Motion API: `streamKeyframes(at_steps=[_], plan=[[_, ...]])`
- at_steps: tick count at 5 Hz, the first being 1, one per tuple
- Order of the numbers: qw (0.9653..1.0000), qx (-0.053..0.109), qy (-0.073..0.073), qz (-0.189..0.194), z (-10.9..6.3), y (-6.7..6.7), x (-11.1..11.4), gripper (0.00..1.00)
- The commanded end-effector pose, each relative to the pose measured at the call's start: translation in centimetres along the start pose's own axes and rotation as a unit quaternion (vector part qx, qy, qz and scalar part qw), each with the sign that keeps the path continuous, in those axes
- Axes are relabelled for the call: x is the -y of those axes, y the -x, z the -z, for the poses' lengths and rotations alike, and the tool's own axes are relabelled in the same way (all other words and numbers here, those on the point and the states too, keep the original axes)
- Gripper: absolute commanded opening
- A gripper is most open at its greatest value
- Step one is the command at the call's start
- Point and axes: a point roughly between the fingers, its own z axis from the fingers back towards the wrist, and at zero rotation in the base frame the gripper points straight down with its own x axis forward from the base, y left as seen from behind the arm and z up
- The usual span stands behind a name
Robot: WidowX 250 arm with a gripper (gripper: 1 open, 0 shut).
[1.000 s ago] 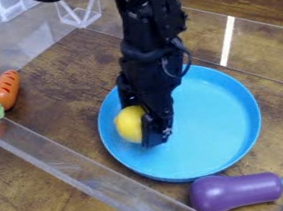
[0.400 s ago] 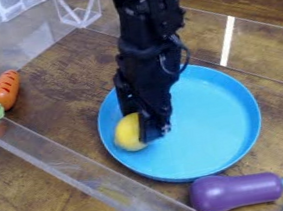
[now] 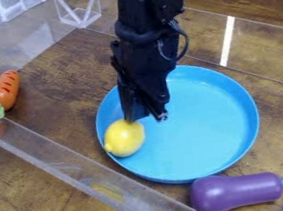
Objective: Put the lemon on the blue tray
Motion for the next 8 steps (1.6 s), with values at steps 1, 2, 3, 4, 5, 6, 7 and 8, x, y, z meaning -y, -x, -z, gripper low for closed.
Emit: streamKeyframes(at_steps=[1,2,3,4,5,6,7,8], plan=[[0.9990,0.036,-0.024,0.007,-3.2,-1.2,-0.4,0.00],[0.9989,0.036,-0.031,0.008,-4.1,-1.2,-0.6,0.00],[0.9986,0.036,-0.037,0.008,-4.6,-1.2,-0.7,0.00],[0.9985,0.036,-0.040,0.008,-4.9,-1.2,-0.8,0.00],[0.9984,0.037,-0.043,0.008,-5.3,-1.1,-0.8,1.00],[0.9982,0.038,-0.046,0.008,-5.5,-1.1,-0.8,1.00],[0.9980,0.042,-0.046,0.009,-5.6,-1.1,-0.7,0.00],[0.9978,0.047,-0.046,0.012,-5.5,-1.1,-0.5,1.00]])
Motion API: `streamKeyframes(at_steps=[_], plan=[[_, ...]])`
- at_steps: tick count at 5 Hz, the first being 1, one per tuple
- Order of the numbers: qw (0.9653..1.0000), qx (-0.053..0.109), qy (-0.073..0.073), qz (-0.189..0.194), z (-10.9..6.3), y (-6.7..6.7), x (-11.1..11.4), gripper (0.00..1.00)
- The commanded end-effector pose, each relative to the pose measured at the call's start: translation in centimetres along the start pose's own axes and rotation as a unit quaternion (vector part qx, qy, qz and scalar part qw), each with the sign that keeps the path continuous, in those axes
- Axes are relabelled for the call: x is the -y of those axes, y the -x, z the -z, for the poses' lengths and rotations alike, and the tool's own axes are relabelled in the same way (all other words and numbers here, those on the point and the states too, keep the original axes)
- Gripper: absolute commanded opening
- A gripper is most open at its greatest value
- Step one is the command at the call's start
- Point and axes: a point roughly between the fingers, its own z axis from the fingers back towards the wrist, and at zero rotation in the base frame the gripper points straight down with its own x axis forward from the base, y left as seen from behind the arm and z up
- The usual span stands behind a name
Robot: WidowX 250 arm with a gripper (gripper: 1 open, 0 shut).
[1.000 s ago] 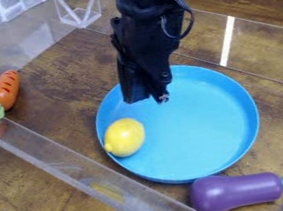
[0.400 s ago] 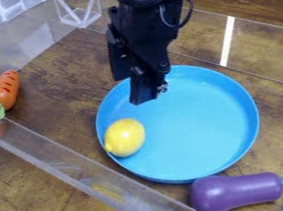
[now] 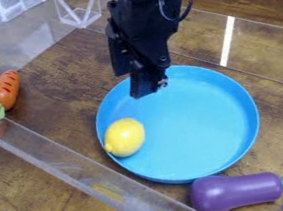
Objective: Put the lemon on the blue tray
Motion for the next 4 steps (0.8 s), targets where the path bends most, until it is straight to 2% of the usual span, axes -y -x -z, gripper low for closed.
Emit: streamKeyframes(at_steps=[1,3,4], plan=[[0.9992,0.039,-0.012,0.005,-2.1,-0.7,0.0,1.00],[0.9986,0.050,-0.004,0.015,-0.9,-0.5,0.3,1.00],[0.9986,0.051,-0.001,0.012,-0.3,-0.5,0.4,1.00]])
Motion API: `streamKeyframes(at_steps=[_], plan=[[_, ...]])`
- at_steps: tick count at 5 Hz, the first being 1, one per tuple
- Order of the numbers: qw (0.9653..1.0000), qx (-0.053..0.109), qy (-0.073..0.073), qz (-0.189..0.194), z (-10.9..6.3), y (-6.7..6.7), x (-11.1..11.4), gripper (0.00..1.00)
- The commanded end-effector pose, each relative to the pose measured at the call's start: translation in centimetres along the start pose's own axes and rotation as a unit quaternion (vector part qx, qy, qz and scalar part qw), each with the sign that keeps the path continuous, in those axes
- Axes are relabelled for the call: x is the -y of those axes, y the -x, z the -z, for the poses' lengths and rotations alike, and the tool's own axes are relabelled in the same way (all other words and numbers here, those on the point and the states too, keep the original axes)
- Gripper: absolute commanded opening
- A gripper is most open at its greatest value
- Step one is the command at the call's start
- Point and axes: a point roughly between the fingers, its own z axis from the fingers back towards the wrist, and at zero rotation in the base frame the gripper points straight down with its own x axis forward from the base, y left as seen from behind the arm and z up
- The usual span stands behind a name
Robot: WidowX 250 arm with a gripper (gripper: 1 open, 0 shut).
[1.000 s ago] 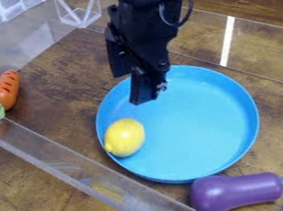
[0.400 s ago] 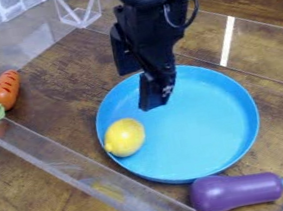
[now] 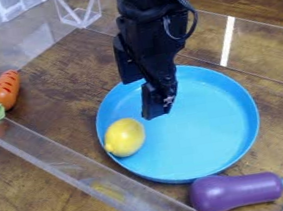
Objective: Put the lemon on the blue tray
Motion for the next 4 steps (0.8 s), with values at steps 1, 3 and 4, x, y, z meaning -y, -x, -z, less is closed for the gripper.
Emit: streamKeyframes(at_steps=[1,3,4], plan=[[0.9996,0.023,-0.009,-0.011,-0.8,-0.3,-0.5,1.00],[0.9996,0.019,-0.003,-0.021,0.8,-0.2,-0.2,1.00],[0.9995,0.017,-0.003,-0.027,1.3,-0.1,-0.2,1.00]])
